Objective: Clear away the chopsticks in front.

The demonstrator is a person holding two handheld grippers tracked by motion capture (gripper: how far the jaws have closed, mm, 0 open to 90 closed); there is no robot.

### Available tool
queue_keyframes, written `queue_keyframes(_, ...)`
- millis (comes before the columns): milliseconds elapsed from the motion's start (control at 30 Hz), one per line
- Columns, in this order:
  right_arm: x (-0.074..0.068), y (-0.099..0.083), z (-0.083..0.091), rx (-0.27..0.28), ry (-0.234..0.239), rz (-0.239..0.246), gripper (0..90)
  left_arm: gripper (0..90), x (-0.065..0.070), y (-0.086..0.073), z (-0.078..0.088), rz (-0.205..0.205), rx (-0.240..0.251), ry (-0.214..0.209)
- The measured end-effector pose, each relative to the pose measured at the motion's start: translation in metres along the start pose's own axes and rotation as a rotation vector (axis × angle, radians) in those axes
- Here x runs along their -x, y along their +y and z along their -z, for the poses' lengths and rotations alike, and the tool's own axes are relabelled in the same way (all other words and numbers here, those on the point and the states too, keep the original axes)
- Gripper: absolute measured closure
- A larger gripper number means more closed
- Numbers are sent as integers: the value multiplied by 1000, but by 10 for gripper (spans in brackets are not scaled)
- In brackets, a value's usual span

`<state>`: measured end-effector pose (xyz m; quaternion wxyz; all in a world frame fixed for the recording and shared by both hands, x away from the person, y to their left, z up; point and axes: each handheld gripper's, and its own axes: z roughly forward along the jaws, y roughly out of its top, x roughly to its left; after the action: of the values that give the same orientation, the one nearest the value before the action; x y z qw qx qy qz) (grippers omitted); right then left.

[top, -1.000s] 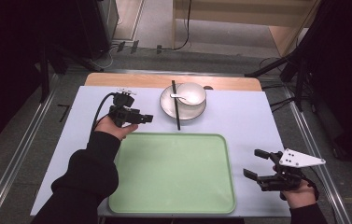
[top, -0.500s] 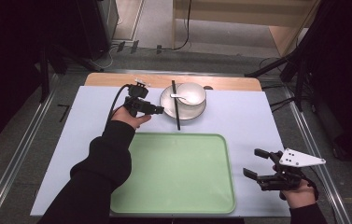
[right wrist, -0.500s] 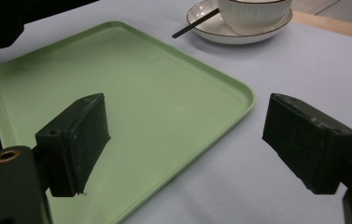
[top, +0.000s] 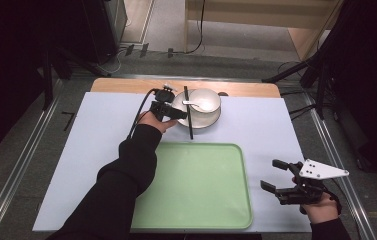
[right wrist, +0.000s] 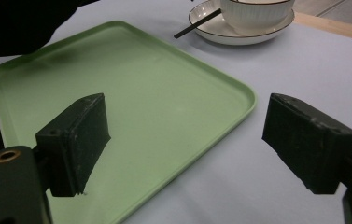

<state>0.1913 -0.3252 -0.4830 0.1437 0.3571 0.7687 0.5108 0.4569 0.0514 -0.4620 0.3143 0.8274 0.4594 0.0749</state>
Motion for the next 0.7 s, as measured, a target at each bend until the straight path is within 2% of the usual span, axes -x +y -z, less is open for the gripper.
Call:
queue_keyframes(233,0,-1,2,2,2,4,149,359,6,-1,-20,8,-9,15)
queue_keyframes(367,1,-2,4,4,1,3,150,359,7,-1,-24,-7,-9,16)
queue_keyframes(533,1,-3,5,3,1,0,150,375,6,-1,-28,10,-14,23)
queue_keyframes(700,2,-4,5,7,1,-2,149,410,6,-2,-32,5,-18,26)
